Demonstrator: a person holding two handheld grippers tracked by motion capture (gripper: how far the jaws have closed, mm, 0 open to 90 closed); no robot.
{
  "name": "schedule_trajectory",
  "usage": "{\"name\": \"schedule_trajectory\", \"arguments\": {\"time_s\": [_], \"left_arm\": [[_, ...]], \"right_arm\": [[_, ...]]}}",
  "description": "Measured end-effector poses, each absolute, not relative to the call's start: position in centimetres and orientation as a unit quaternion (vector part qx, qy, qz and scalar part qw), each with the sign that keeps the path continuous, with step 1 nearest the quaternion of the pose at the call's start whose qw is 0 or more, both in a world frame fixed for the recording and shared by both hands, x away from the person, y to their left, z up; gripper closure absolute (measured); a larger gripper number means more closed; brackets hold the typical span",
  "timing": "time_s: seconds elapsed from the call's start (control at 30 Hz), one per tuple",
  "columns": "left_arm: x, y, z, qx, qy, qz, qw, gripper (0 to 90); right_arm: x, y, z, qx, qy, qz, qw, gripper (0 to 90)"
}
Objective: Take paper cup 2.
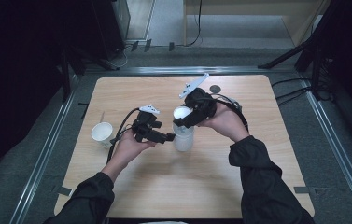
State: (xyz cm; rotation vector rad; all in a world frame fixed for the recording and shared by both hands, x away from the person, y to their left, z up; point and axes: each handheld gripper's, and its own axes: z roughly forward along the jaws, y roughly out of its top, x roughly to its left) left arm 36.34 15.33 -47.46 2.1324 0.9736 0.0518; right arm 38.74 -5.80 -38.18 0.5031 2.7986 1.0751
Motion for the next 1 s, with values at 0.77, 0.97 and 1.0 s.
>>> {"name": "schedule_trajectory", "arguments": {"time_s": [0.77, 0.97, 1.0], "left_arm": [[36.44, 15.03, -47.55, 0.84, 0.386, 0.021, 0.381, 13.5], [36.45, 15.0, -47.61, 0.842, 0.384, 0.022, 0.378, 13.5], [36.47, 15.0, -47.62, 0.843, 0.383, 0.022, 0.378, 13.5]], "right_arm": [[38.76, -6.07, -38.25, 0.162, 0.918, 0.359, 0.052, 34.8], [38.76, -6.3, -37.64, 0.171, 0.914, 0.365, 0.047, 35.4], [38.74, -6.31, -37.55, 0.173, 0.914, 0.365, 0.046, 35.5]]}}
